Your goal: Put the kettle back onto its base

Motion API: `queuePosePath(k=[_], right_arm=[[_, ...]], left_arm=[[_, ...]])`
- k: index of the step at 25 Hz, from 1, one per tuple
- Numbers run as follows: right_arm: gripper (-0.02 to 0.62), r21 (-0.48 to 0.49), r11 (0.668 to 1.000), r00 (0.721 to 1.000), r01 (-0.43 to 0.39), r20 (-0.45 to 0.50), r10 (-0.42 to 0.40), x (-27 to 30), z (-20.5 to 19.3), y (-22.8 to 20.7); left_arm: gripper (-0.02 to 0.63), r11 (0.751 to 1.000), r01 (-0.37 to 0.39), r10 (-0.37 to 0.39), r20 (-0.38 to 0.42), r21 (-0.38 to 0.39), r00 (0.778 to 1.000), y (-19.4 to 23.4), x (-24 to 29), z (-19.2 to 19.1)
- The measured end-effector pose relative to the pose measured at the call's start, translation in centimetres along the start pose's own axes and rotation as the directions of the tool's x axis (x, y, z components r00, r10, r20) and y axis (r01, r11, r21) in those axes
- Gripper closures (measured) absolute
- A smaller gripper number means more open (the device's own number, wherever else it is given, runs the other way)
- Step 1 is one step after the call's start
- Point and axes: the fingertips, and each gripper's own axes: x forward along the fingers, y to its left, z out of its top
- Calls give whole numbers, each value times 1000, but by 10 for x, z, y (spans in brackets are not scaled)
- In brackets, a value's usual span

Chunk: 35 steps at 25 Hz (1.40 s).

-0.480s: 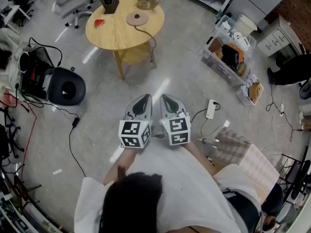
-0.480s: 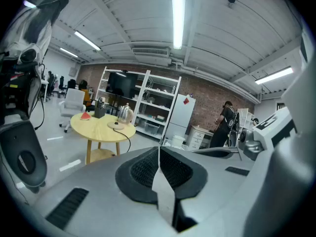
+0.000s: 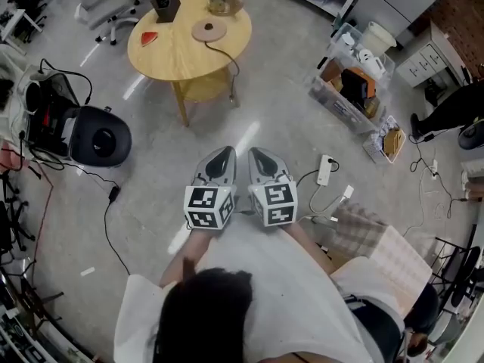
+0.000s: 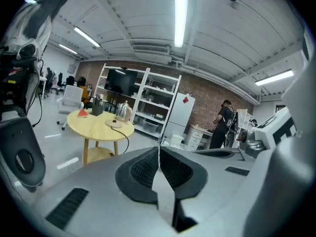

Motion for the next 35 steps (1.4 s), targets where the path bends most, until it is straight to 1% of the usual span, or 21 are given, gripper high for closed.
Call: queuePosePath(k=[7,11,16,20,27,35], right_arm=[[568,22,1000,1000,-10,-20,10,22,4,-6],[568,17,1000,999,-20,-28,20,38,10,-2],[568,15,1000,998,-13,-61,14,62,14,3],[568,31,999,998,-12,-54,14,76,21,9],[568,34,999,999,15,-49,-13,101,31,14],[568,13,999,999,32,-38,-31,128,46,24]], left_arm=[[571,1000,12,-12,-4,-16,1000,14,20,9],[571,999,6,-6,-8,-34,1000,29,29,14],[571,999,12,-12,-6,-41,1000,52,42,26],[571,999,33,-33,-11,-41,999,65,50,32],[571,997,64,-65,-20,-30,998,88,61,43],[571,996,90,-91,-25,-24,996,114,70,58]])
